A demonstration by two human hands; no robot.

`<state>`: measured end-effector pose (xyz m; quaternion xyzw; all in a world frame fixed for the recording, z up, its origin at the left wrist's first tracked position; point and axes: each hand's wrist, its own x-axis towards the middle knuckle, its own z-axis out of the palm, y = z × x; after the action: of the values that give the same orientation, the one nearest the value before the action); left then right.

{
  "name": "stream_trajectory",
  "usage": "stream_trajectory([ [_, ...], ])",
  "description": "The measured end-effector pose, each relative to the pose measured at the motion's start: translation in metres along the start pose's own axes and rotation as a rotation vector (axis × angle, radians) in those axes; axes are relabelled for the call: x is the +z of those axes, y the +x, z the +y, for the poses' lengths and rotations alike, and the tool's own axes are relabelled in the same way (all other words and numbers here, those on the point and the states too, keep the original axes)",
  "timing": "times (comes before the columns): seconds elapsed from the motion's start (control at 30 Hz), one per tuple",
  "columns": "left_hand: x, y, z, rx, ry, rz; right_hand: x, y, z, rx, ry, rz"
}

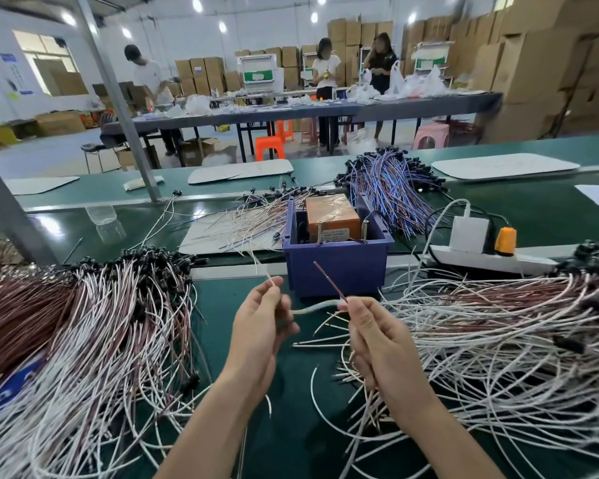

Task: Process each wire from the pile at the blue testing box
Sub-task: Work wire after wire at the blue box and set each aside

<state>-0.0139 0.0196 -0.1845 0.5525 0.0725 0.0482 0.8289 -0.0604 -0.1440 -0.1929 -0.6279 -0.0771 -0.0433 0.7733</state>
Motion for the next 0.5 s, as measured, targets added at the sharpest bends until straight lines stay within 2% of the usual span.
stream_trajectory([
  [0.1,0.002,-0.005,-0.005,0.189,0.267,-0.022,-0.002,0.002,-0.002,-0.01,-0.011,0.073],
  [0.2,0.004,-0.013,-0.006,0.295,0.341,-0.027,-0.006,0.002,-0.002,-0.005,-0.013,0.224],
  [0.37,0.011,-0.019,-0.013,0.354,0.415,-0.062,-0.012,0.015,-0.001,0.05,0.042,0.561],
  [0.5,0.013,-0.022,-0.021,0.351,0.512,-0.123,-0.006,0.04,-0.004,0.047,-0.041,0.689],
])
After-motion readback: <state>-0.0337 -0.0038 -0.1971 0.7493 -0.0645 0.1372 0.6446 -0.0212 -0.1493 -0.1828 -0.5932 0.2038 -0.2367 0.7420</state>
